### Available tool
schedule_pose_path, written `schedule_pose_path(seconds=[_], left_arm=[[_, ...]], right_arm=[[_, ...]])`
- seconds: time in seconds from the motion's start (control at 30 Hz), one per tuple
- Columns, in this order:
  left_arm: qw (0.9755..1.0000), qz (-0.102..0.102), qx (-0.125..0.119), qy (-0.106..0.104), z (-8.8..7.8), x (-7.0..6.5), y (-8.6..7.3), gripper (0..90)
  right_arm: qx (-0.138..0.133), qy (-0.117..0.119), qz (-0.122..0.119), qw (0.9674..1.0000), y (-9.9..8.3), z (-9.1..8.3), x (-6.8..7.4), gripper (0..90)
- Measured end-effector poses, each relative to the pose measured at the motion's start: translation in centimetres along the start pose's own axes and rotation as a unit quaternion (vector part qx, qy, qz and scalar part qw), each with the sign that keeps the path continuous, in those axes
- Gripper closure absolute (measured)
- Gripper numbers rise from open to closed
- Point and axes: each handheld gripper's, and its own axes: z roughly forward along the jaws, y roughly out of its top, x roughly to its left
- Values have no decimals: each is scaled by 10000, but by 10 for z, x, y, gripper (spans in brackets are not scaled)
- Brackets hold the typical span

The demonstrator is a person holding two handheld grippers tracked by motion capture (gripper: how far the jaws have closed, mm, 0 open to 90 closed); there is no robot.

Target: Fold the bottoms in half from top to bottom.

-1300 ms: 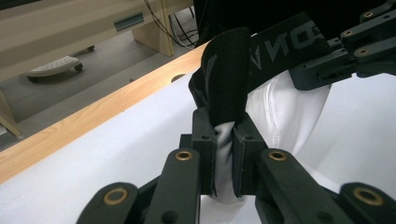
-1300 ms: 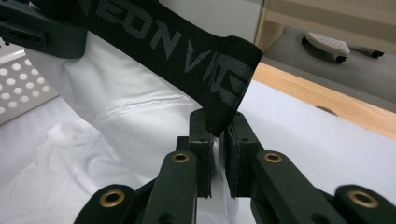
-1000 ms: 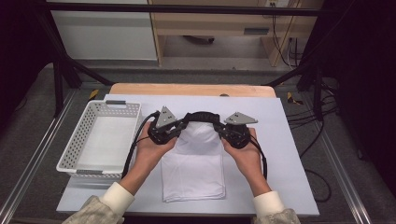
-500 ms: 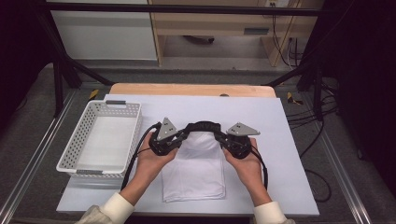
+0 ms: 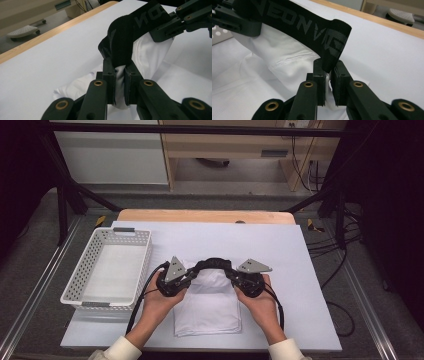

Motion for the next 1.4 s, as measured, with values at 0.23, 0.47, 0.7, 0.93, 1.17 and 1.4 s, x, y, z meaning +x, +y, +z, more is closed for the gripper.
schedule_pose_path(seconds=[0.23,0.47,0.7,0.93,1.17,1.4], left_arm=[[9996,-286,-38,-79,-6,1,-17,819],[9984,-506,-105,-239,-10,-3,-27,820],[9993,-254,-77,-250,-15,-10,-28,820],[9994,-252,-16,-242,-18,-13,-35,819],[9993,-169,88,-336,-16,-16,-40,817],[9991,-151,246,-295,-14,-16,-42,812]], right_arm=[[103,62,-68,9999,-4,1,9,827],[173,95,-82,9998,-13,-7,17,825],[221,10,-180,9996,-19,-15,27,824],[242,156,-212,9994,-21,-15,30,825],[370,162,-272,9988,-26,-15,33,824],[501,163,-399,9978,-30,-11,34,816]])
